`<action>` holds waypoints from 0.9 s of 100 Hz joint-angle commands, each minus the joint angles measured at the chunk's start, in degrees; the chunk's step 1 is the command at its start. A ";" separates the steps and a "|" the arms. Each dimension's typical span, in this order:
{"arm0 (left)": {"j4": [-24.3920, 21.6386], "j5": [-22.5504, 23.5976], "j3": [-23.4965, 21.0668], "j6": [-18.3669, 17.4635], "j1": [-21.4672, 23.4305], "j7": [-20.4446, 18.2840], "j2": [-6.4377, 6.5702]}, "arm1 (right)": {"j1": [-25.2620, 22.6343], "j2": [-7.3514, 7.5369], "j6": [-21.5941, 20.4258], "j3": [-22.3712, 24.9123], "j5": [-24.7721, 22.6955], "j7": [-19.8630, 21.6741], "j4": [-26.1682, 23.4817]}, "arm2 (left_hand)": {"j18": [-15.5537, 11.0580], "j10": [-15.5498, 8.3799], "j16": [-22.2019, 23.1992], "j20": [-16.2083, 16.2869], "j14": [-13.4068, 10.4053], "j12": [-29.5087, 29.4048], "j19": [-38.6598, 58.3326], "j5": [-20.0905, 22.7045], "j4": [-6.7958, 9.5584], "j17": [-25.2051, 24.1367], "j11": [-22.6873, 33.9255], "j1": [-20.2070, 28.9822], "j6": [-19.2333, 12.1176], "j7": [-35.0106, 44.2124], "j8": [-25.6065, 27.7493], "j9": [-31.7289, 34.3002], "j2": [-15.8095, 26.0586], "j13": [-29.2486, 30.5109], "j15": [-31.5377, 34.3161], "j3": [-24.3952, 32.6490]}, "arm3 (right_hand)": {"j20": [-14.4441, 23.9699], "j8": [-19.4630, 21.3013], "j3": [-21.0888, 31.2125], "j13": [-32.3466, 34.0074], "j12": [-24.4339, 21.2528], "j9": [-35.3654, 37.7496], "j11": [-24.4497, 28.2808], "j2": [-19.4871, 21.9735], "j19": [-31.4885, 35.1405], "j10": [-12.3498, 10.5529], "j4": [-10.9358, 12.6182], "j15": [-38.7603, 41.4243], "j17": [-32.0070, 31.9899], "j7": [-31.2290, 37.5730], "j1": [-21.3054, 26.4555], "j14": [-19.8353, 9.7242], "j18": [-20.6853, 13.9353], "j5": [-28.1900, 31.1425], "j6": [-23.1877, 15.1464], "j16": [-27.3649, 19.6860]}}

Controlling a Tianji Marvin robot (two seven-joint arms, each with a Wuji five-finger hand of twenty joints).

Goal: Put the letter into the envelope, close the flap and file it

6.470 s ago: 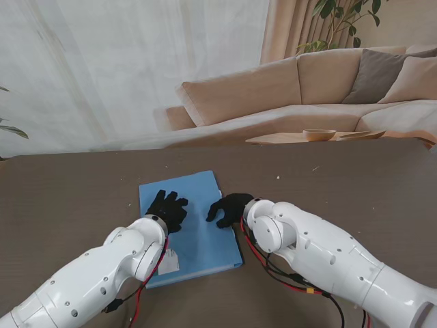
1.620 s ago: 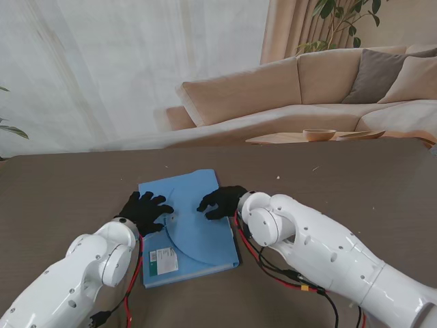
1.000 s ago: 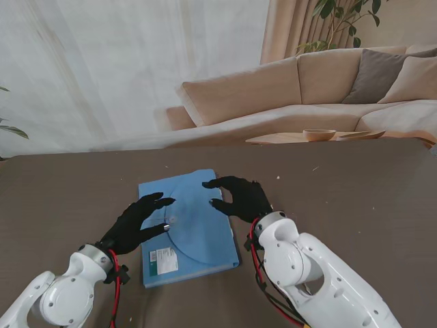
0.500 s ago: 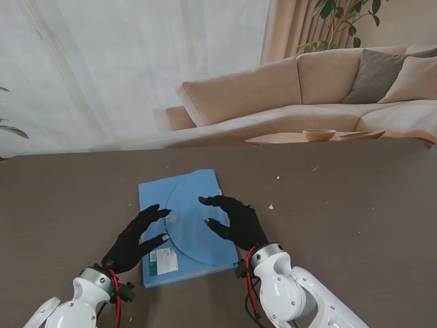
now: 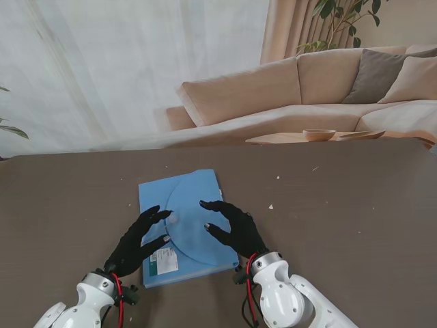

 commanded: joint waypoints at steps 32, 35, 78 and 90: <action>-1.65 -1.02 0.13 0.72 1.26 -1.20 -0.40 | -0.64 0.41 -2.23 0.88 1.16 3.48 0.06 | -2.26 -1.86 -0.68 -1.30 -2.36 -0.57 -0.89 1.05 -0.13 0.07 0.16 2.30 -1.05 1.72 -0.61 -0.26 0.90 -1.05 -0.74 -0.02 | -2.21 -2.34 -6.41 -5.95 -2.19 -5.80 -3.22 1.87 -7.02 -3.88 -4.72 -4.18 -3.49 -2.60 -5.68 -3.86 -3.61 -5.65 -1.72 -3.06; -1.74 -1.10 0.11 0.81 1.34 -1.24 -0.41 | -0.66 0.40 -2.28 0.80 1.16 3.46 0.05 | -2.28 -1.82 -0.67 -1.29 -2.34 -0.50 -0.89 1.13 -0.12 0.08 0.21 2.45 -0.92 1.79 -0.60 -0.21 0.83 -1.03 -0.75 -0.01 | -2.23 -2.35 -6.59 -5.94 -2.21 -5.82 -3.23 1.88 -7.09 -3.90 -4.79 -4.22 -3.47 -2.62 -5.61 -3.82 -3.61 -5.63 -1.67 -3.08; -2.79 -0.62 -0.92 0.50 3.00 -2.31 -0.10 | -1.45 0.34 -1.12 0.33 0.03 2.53 -1.26 | -2.46 -2.01 -0.99 -1.22 -2.59 -0.27 -0.94 1.09 0.03 0.09 -0.10 4.25 -1.11 1.95 -0.78 -0.40 0.88 -1.07 -0.93 0.25 | -2.00 -2.36 -8.03 -5.69 -2.28 -5.62 -3.24 2.29 -7.38 -3.79 -4.64 -4.40 -3.21 -2.92 -4.16 -3.65 -3.34 -5.58 -1.59 -3.15; -2.77 -0.49 -1.22 0.15 3.22 -2.08 -0.15 | -1.84 0.24 -0.45 0.55 0.22 2.22 -1.75 | -2.44 -2.03 -1.13 -1.25 -2.58 -0.22 -0.96 1.18 0.03 0.09 -0.11 4.55 -1.15 2.02 -0.82 -0.34 0.83 -1.06 -0.95 0.16 | -1.92 -2.30 -8.28 -5.59 -2.26 -5.51 -3.16 2.33 -7.41 -3.72 -4.49 -4.35 -3.20 -2.84 -3.87 -3.77 -3.33 -5.44 -1.49 -3.12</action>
